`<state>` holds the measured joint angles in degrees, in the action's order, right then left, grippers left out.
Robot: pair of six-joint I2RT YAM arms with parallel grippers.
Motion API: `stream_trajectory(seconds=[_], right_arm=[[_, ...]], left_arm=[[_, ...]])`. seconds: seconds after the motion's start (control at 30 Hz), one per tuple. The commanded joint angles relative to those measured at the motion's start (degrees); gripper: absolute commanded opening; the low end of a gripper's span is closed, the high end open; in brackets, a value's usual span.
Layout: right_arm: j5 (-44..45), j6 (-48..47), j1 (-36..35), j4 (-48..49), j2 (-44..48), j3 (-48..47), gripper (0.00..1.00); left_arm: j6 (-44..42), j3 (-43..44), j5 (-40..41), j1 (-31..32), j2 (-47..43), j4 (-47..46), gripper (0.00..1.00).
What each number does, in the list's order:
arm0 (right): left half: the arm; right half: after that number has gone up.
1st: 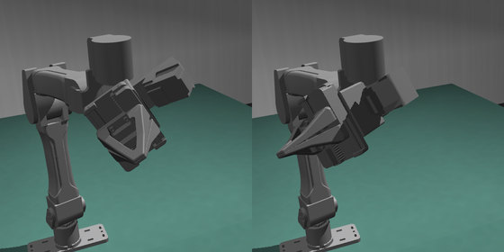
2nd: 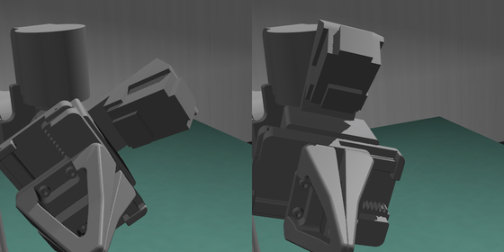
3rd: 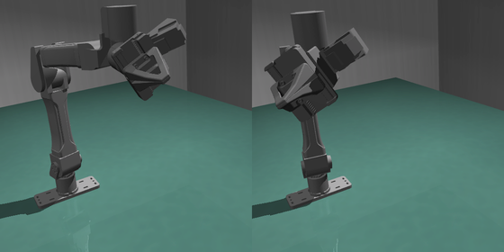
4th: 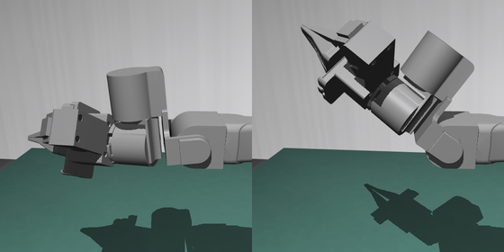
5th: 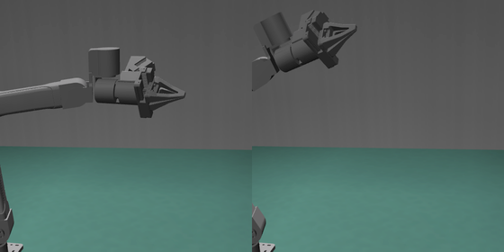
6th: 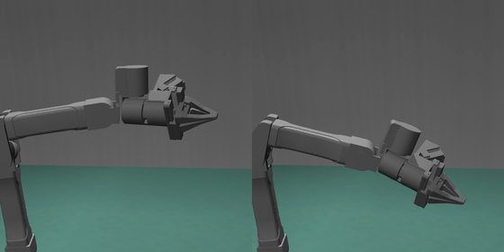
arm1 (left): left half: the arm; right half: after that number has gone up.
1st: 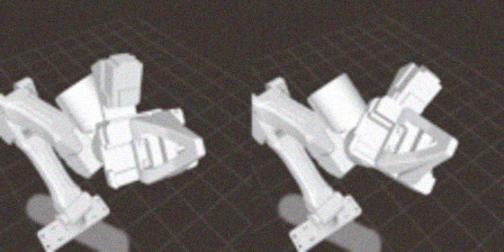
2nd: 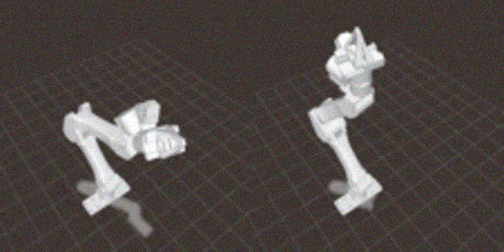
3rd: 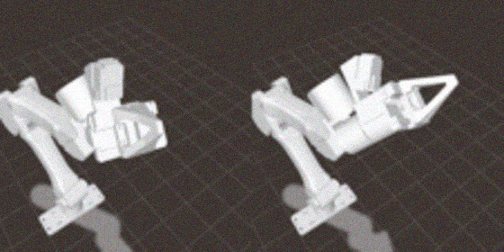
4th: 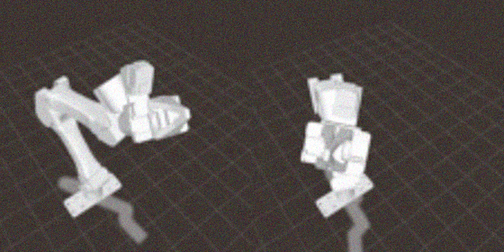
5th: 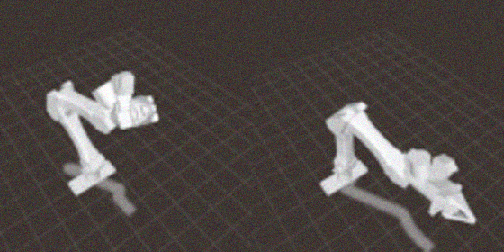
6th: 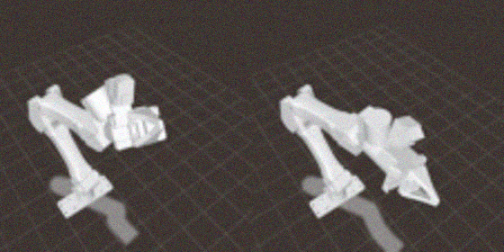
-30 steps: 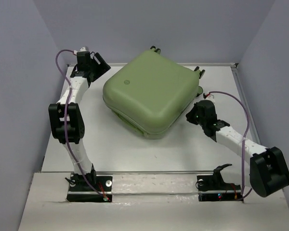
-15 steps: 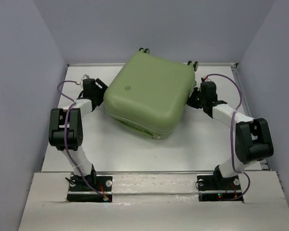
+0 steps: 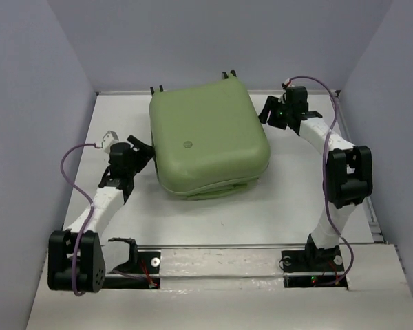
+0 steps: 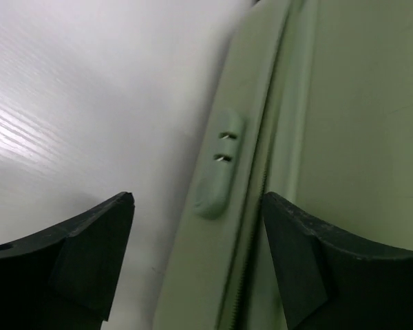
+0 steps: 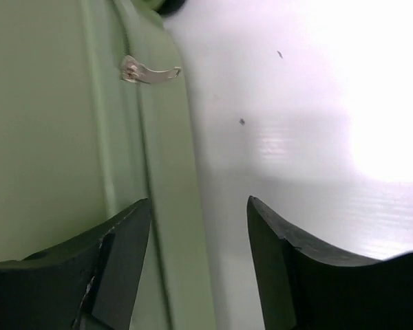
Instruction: Pack the luggage
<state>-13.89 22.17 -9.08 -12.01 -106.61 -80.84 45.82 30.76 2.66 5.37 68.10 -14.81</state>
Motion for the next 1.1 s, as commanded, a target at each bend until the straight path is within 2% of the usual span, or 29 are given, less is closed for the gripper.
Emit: stream_trajectory(seconds=[0.0,0.1,0.17,0.23,0.27,0.3,0.37,0.4,0.43,0.53,0.57,0.6,0.63,0.67,0.73,0.77,0.8,0.93,1.07], right_arm=[[-12.14,2.53,-5.33,-2.22,4.56,-9.95,0.66],[-7.23,0.07,-4.11,-6.34,9.3,-10.3,0.65],[-4.23,-2.56,-3.58,-8.55,13.78,-10.22,0.59],[1.04,-4.24,-3.57,-10.92,17.38,-8.38,0.54],[3.15,-5.55,-3.57,-11.19,21.84,-6.8,0.44],[3.43,-5.82,-3.57,-11.11,24.58,-1.92,0.28],[2.21,-5.91,-3.57,-9.53,30.99,5.56,0.09],[-2.58,-5.57,-3.57,-4.65,34.85,10.65,0.07],[-5.07,-5.04,-3.57,-1.38,43.42,21.84,0.07],[-13.23,-1.53,-3.57,8.54,58.9,37.37,0.07],[-14.66,1.35,-3.57,10.84,61.75,44.99,0.07],[-15.72,2.95,-3.57,11.82,64.13,48.46,0.08],[-16.08,4.53,-3.57,14.01,67.81,51.63,0.12],[-16.34,6.2,-3.57,15.42,69.24,54.79,0.13],[-16.0,9.63,-3.57,18.68,72.49,62.01,0.08],[-15.12,10.86,-3.57,19.65,72.94,64.64,0.08],[-14.68,10.87,-3.57,20.18,73.03,65.45,0.13],[-11.69,7.8,-3.57,21.32,67.69,65.28,0.39],[-11.6,7.01,-3.57,28.6,60.13,65.37,0.42]], left_arm=[[-4.15,11.49,-6.88,3.43,-9.99,1.7,0.89],[-6.0,18.35,-4.08,2.98,-14.81,7.66,0.94],[-8.46,21.44,-3.27,2.81,-18.76,11.37,0.99],[-9.78,21.71,-3.97,2.81,-21.41,13.04,0.99],[-10.74,20.75,-6.76,2.81,-23.86,14.62,0.99],[-11.8,19.78,-8.53,2.81,-25.02,14.72,0.98],[-12.94,15.58,-12.3,2.81,-27.57,18.65,0.97],[-13.73,14.25,-15.63,2.81,-30.36,20.07,0.96],[-14.53,11.97,-17.49,2.81,-32.04,21.73,0.94],[-16.38,9.67,-23.21,2.9,-38.9,27.1,0.88],[-16.29,8.88,-26.01,2.98,-41.35,29.72,0.87],[-16.12,8.27,-27.69,2.98,-42.25,30.62,0.85],[-15.86,7.74,-29.36,3.07,-43.21,31.5,0.83],[-15.42,6.25,-30.94,3.07,-44.09,32.03,0.73],[-14.8,5.01,-35.16,3.07,-46.55,33.44,0.62],[-14.97,4.66,-35.96,3.07,-47.87,35.09,0.58],[-15.76,4.74,-35.79,3.07,-48.49,36.07,0.5],[-15.77,3.87,-34.39,3.07,-49.72,40.29,0.45],[-14.71,-0.08,-32.54,3.07,-49.81,40.3,0.46]])
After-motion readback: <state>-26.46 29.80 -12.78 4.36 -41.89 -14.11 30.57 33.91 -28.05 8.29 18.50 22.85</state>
